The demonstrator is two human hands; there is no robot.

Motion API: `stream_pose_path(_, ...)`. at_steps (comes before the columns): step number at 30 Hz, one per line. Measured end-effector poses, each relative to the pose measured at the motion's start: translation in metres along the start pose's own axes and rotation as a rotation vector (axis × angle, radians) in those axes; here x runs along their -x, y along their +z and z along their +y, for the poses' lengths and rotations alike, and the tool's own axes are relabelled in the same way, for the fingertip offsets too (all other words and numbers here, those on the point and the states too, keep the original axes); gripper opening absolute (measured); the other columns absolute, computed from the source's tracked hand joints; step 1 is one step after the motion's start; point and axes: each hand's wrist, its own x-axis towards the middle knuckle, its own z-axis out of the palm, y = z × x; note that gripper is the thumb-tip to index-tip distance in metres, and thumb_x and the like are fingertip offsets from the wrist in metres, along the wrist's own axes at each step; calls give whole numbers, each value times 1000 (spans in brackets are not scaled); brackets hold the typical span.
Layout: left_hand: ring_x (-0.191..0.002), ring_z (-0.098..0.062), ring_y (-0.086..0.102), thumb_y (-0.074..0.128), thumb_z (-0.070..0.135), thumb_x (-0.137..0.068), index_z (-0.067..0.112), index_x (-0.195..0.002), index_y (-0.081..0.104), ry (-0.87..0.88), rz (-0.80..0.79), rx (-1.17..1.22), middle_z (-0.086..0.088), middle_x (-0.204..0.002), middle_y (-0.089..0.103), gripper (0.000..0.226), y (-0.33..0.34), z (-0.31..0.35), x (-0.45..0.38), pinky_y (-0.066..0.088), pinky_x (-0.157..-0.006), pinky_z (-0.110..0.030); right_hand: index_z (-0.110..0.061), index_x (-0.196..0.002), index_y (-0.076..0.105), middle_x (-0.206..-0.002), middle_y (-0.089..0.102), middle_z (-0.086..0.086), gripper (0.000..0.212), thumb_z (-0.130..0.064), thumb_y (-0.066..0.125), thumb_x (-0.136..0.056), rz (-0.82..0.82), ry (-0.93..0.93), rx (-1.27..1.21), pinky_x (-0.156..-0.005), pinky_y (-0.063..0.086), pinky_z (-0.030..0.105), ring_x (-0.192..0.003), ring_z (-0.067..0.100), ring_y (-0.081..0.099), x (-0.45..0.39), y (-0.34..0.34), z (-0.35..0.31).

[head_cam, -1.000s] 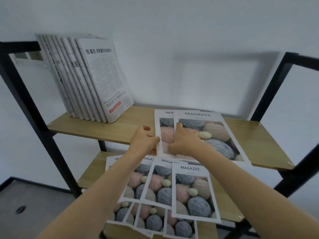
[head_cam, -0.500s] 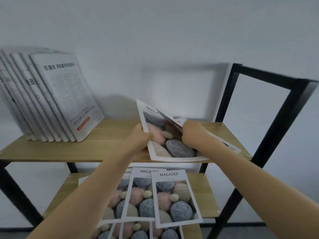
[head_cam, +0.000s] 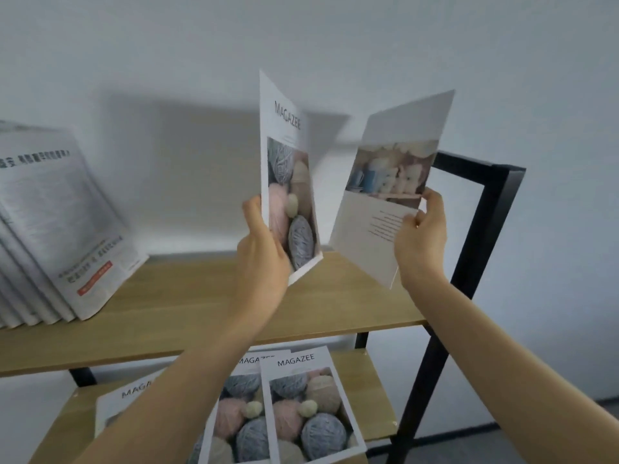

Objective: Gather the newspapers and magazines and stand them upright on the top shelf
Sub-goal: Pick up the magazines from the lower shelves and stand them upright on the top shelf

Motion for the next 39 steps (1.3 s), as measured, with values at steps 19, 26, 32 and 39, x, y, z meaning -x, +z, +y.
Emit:
stream_pose_path(19, -114, 11, 47, 30, -13, -94, 30, -150, 14, 44, 19, 174, 1, -146, 42, 72, 112, -40, -7, 34, -85, 5, -28, -131, 33, -121, 43, -5, 39, -3, 30, -101, -156, 142, -98, -86, 41, 36, -113, 17, 41, -43, 3, 76)
stream_pose_path(26, -140, -4, 32, 26, 1, -102, 37, -149, 17, 83, -126, 271, 7, -154, 34, 60, 151, -33, 0, 28, -116, -34, -26, -132, 39, -123, 51, -3, 34, -13, 40, -101, -210, 157, -82, -86, 45, 40, -110, 19, 48, -57, -6, 66)
stream_pose_path(32, -135, 1, 35, 35, 9, -103, 34, -150, 20, 208, -266, 218, 11, -150, 33, 56, 182, -18, 2, 34, -111, -22, -28, -133, 39, -122, 56, -5, 32, -33, 37, -102, -176, 125, -215, -96, 45, 39, -110, 13, 54, -75, -10, 45)
stream_pose_path(39, -144, 4, 12, 33, 24, -105, 36, -152, 7, 270, -466, 261, 15, -159, 14, 55, 202, 4, 7, 24, -119, -36, -25, -117, 53, -112, 62, 0, 33, -41, 30, -100, -177, 150, -288, -94, 50, 40, -108, 17, 60, -85, -8, 49)
